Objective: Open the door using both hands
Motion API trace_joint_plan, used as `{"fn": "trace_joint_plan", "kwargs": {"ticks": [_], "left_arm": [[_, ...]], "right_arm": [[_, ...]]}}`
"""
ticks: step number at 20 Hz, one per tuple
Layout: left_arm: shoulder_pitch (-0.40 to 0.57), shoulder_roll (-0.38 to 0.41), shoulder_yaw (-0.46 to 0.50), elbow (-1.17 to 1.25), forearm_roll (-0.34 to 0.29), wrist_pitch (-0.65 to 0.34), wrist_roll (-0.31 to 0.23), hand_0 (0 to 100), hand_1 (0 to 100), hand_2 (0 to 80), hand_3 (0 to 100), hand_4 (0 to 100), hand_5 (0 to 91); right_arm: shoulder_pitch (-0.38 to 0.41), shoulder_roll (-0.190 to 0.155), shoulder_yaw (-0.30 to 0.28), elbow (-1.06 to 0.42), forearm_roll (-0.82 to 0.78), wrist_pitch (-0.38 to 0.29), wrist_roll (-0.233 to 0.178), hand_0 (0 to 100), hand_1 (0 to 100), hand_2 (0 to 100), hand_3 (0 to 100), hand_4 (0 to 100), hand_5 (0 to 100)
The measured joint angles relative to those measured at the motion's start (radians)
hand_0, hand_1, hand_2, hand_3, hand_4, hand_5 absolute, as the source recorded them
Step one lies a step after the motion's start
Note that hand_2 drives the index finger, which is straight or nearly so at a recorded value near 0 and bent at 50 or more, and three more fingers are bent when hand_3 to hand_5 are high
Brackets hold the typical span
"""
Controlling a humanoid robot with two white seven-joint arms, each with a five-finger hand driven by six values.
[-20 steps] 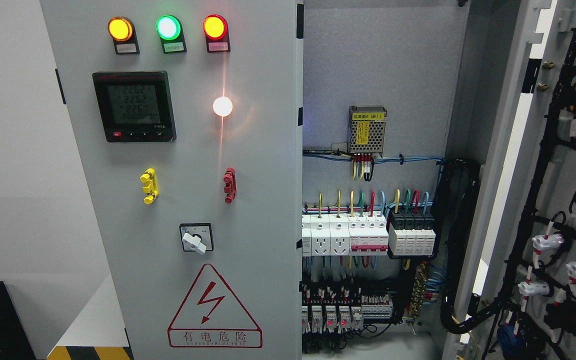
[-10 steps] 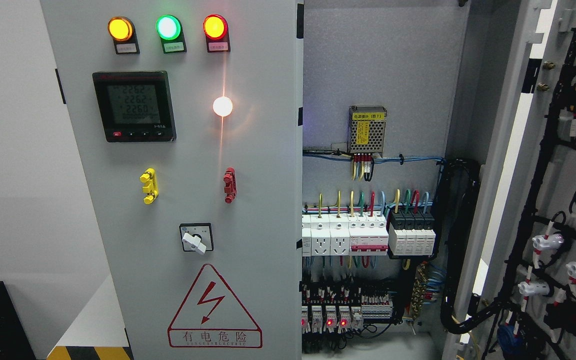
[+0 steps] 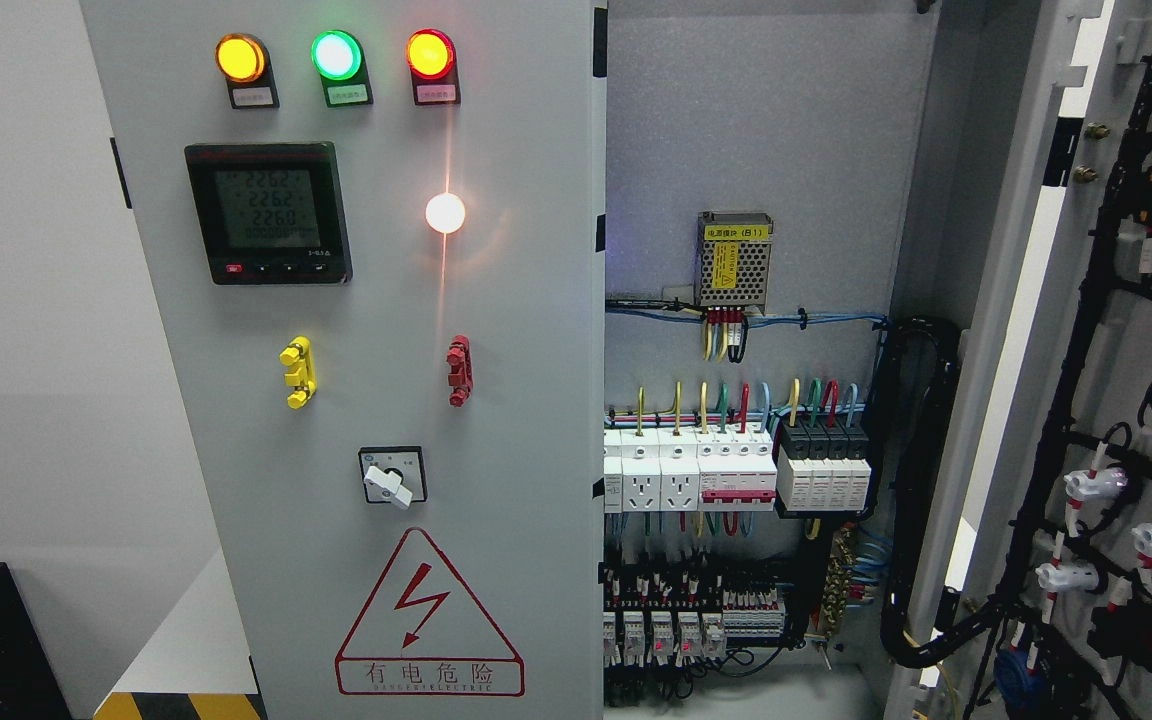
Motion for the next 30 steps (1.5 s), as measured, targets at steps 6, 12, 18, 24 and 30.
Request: {"fn": "trace_joint_plan", "kwargs": {"ticks": [6, 12, 18, 24, 30], "left_arm": [[0.0, -0.018, 0.047, 0.011, -0.004, 0.004, 0.028, 0, 0, 0.0, 0, 0, 0.0], [0.0, -0.03, 0.073, 0.017, -0.004, -0.003, 0.033, 0, 0, 0.0, 0, 0, 0.0], [-0.001, -0.042, 0.079, 0.021, -0.001, -0.006, 0.026, 0, 0, 0.0, 0, 0, 0.0], [-0.003, -0.059, 0.079, 0.023, 0.0, -0.007, 0.024, 0, 0, 0.0, 0, 0, 0.0], [-0.006, -0.076, 0.091, 0.024, 0.001, -0.007, 0.024, 0, 0, 0.0, 0, 0, 0.0]], "right_arm": [[-0.004, -0.01, 0.0, -0.02, 0.0, 0.0, -0.001, 19, 0, 0, 0, 0, 0], [0.069, -0.016, 0.006, -0.23, -0.003, 0.003, -0.004, 19, 0, 0, 0, 0, 0], [0.156, -0.019, 0.036, -0.502, -0.005, 0.004, -0.001, 19, 0, 0, 0, 0, 0], [0.236, -0.028, 0.068, -0.776, -0.007, 0.001, 0.002, 19, 0, 0, 0, 0, 0], [0.305, -0.055, 0.1, -1.063, -0.008, 0.0, 0.002, 19, 0, 0, 0, 0, 0]]}}
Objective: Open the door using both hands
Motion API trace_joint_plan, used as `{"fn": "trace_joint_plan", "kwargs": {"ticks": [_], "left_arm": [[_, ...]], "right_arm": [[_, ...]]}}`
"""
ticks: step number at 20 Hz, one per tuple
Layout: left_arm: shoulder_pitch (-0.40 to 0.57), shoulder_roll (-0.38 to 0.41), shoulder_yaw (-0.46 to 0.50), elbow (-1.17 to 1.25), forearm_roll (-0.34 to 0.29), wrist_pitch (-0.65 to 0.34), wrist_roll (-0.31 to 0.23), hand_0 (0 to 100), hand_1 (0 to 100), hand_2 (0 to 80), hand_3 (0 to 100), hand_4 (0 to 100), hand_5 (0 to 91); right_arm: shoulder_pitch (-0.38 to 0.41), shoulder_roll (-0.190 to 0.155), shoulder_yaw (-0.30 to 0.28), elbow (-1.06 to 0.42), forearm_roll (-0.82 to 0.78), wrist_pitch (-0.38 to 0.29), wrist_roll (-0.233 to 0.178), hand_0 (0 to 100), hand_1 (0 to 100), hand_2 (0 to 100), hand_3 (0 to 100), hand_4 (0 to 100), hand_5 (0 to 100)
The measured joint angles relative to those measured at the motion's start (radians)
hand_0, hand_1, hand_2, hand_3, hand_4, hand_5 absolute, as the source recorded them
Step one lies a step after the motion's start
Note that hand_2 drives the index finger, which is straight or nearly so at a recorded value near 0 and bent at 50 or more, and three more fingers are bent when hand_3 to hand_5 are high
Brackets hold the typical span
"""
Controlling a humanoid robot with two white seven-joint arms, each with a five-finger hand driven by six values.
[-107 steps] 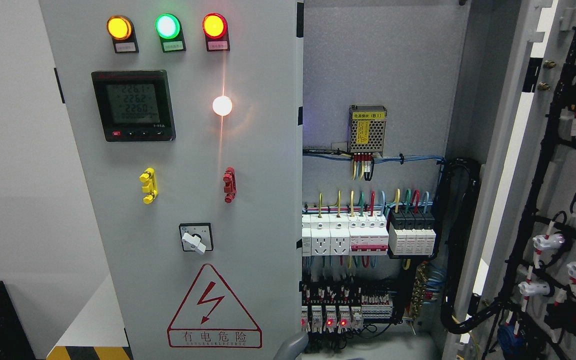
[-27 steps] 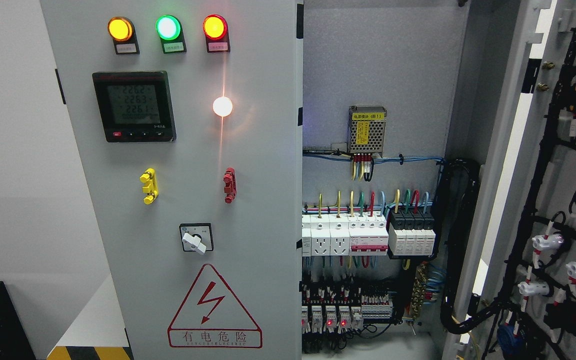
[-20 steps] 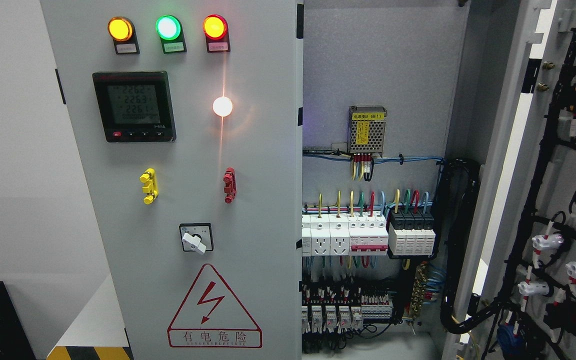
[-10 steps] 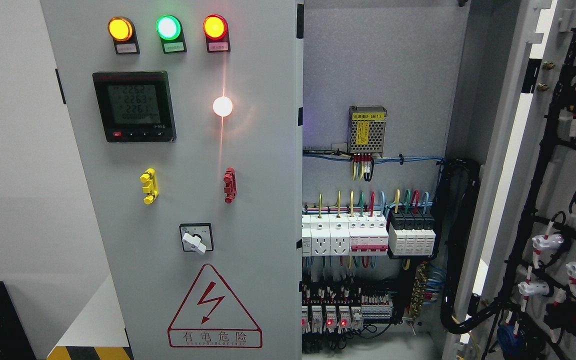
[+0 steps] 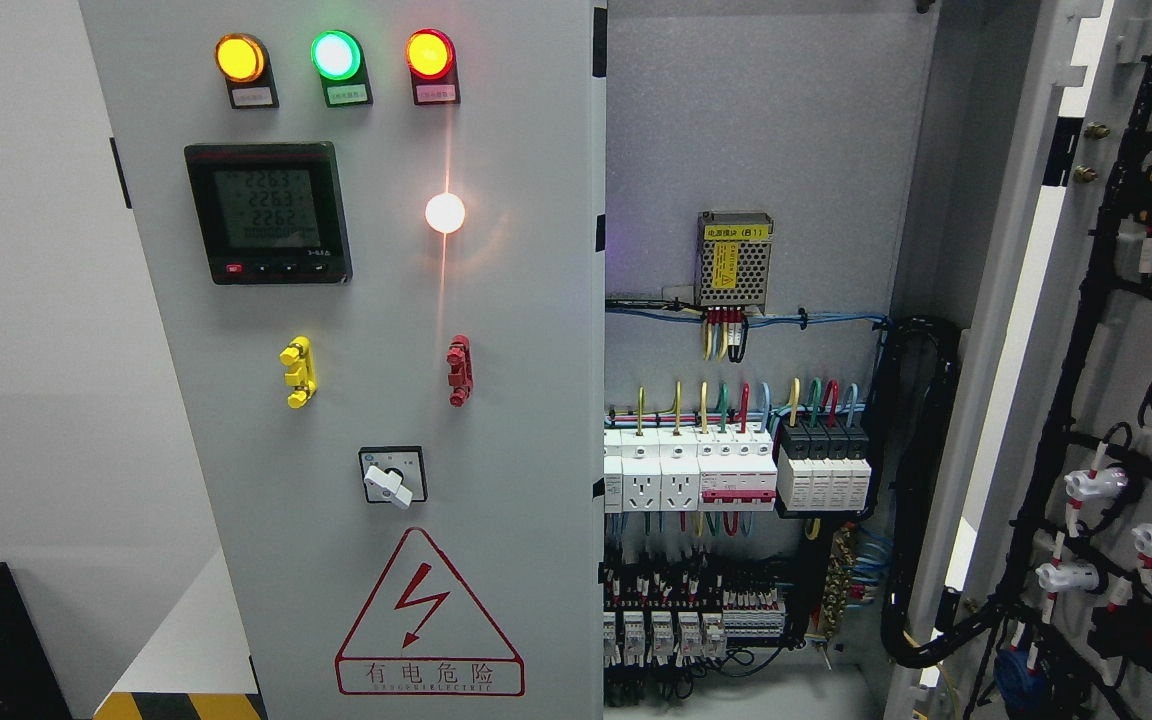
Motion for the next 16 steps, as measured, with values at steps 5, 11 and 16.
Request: {"fn": "trace_joint_plan", "kwargs": {"ticks": [5, 11, 16], "left_arm": [[-0.002, -0.009, 0.007, 0.0, 0.0, 0.0, 0.0, 0, 0, 0.0, 0, 0, 0.0], [-0.003, -0.015, 0.014, 0.001, 0.0, 0.0, 0.0, 0, 0, 0.0, 0, 0, 0.0], [-0.003, -0.018, 0.017, 0.001, 0.001, 0.0, 0.0, 0, 0, 0.0, 0, 0, 0.0]], "right_arm": [[0.033, -0.017, 0.016, -0.22, -0.001, 0.0, 0.003, 19, 0, 0, 0, 0, 0], [0.068, -0.045, 0.028, -0.47, -0.002, -0.005, 0.0, 19, 0, 0, 0, 0, 0], [0.073, -0.058, 0.033, -0.635, -0.002, -0.039, -0.004, 19, 0, 0, 0, 0, 0]]}}
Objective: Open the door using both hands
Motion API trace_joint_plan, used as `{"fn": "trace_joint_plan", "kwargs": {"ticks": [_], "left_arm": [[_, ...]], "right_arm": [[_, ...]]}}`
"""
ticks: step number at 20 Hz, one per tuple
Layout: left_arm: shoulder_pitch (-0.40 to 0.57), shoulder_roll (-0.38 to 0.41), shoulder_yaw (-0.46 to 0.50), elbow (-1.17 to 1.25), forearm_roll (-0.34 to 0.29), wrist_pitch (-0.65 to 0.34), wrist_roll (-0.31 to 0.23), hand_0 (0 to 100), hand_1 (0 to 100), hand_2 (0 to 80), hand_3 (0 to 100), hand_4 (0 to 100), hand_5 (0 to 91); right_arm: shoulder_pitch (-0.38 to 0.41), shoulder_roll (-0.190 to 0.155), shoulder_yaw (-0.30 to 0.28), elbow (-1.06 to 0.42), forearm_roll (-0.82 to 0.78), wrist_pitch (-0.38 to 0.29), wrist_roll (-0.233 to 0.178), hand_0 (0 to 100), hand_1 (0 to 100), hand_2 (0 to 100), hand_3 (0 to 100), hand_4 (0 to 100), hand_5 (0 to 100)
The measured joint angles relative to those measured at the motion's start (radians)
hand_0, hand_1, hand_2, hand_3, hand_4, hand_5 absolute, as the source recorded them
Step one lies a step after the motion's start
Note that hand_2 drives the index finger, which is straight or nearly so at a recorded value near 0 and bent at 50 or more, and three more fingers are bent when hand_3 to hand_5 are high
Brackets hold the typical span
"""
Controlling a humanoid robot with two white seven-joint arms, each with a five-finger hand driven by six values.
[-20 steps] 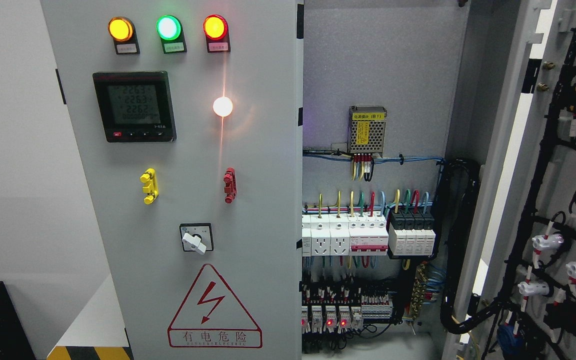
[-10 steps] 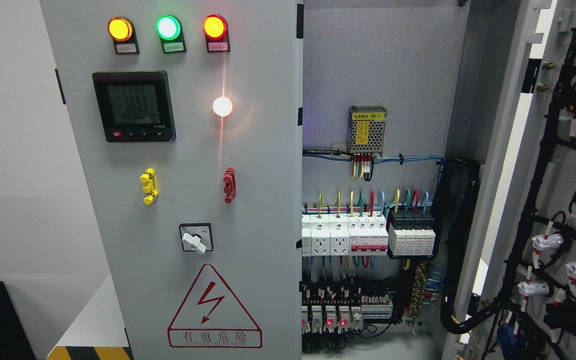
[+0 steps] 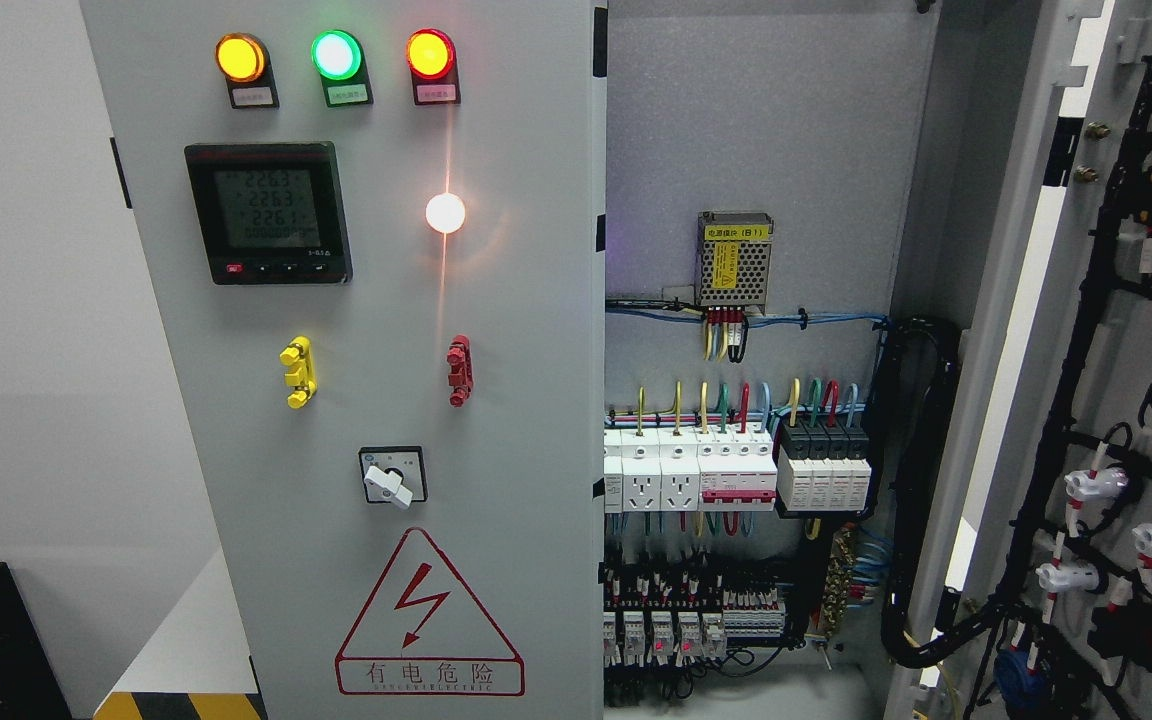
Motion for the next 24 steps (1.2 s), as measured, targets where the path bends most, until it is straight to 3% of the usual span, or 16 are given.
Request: {"fn": "trace_joint_plan", "kwargs": {"ticks": [12, 24], "left_arm": [[0.0, -0.004, 0.004, 0.0, 0.0, 0.0, 0.0, 0, 0, 0.0, 0, 0, 0.0], [0.0, -0.005, 0.005, 0.0, 0.0, 0.0, 0.0, 0, 0, 0.0, 0, 0, 0.0]], "right_arm": [[-0.117, -0.007, 0.003, -0.186, 0.0, -0.035, -0.006, 19, 0, 0, 0, 0, 0], [-0.304, 0.018, 0.004, -0.208, 0.001, -0.029, 0.0, 19, 0, 0, 0, 0, 0]]}}
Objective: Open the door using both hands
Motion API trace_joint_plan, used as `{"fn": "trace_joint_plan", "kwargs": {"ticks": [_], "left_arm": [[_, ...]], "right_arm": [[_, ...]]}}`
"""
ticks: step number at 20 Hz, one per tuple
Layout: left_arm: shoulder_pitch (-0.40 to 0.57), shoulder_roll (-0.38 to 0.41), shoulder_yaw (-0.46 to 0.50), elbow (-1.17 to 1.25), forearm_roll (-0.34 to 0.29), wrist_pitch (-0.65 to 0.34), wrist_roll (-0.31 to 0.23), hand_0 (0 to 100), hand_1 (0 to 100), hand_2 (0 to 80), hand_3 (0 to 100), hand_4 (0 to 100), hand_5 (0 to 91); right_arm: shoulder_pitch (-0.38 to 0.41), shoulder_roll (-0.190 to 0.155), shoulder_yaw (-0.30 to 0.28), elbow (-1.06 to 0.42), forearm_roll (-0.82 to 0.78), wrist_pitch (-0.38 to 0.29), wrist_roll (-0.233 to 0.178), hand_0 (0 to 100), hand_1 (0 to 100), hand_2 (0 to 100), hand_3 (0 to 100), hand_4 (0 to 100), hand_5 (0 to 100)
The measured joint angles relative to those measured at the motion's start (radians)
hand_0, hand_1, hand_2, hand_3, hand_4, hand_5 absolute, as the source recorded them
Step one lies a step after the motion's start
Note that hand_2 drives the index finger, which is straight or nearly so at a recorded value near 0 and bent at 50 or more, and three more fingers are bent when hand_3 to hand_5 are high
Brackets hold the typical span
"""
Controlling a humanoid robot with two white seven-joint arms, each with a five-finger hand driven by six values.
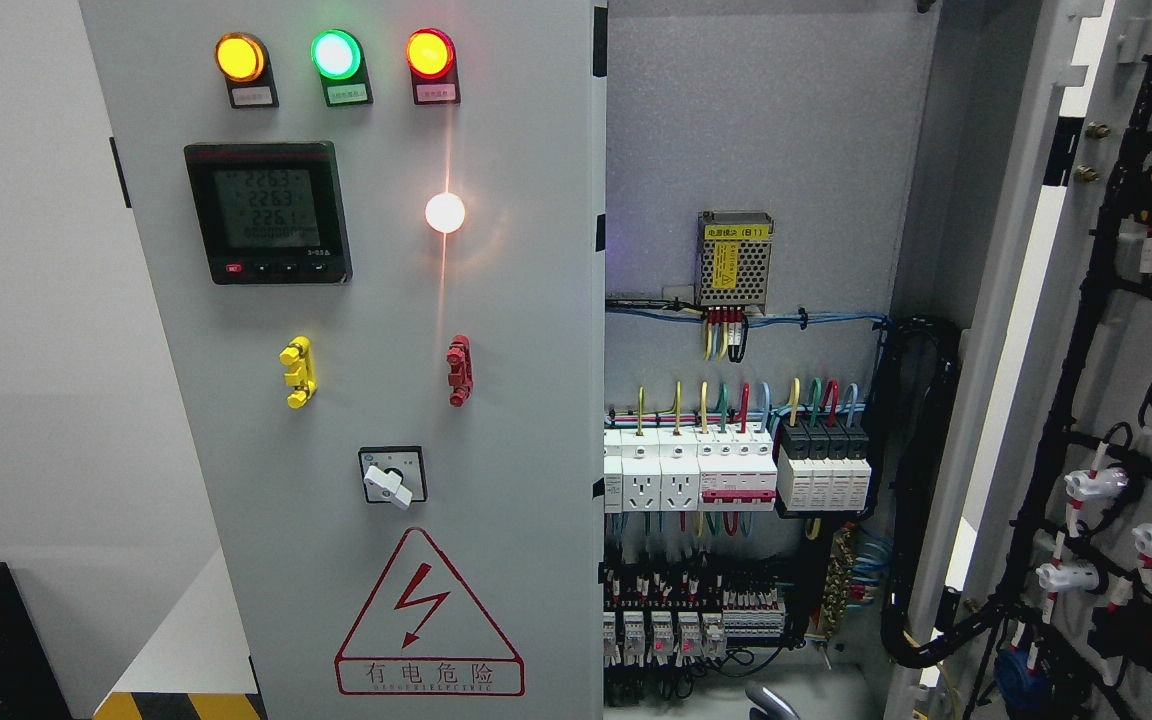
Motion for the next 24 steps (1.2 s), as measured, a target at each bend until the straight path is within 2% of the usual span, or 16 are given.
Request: {"fn": "trace_joint_plan", "kwargs": {"ticks": [14, 19, 24], "left_arm": [[0.0, 0.0, 0.001, 0.0, 0.0, 0.0, 0.0, 0, 0, 0.0, 0, 0, 0.0], [0.0, -0.001, 0.001, 0.0, 0.0, 0.0, 0.0, 0, 0, 0.0, 0, 0, 0.0], [0.0, -0.001, 0.001, 0.0, 0.0, 0.0, 0.0, 0, 0, 0.0, 0, 0, 0.0]], "right_arm": [[-0.18, 0.011, -0.003, 0.061, 0.009, 0.004, -0.001, 19, 0, 0, 0, 0, 0], [-0.245, 0.013, -0.003, 0.092, 0.011, 0.047, -0.002, 19, 0, 0, 0, 0, 0], [-0.306, 0.015, -0.002, 0.12, 0.011, 0.06, -0.002, 19, 0, 0, 0, 0, 0]]}}
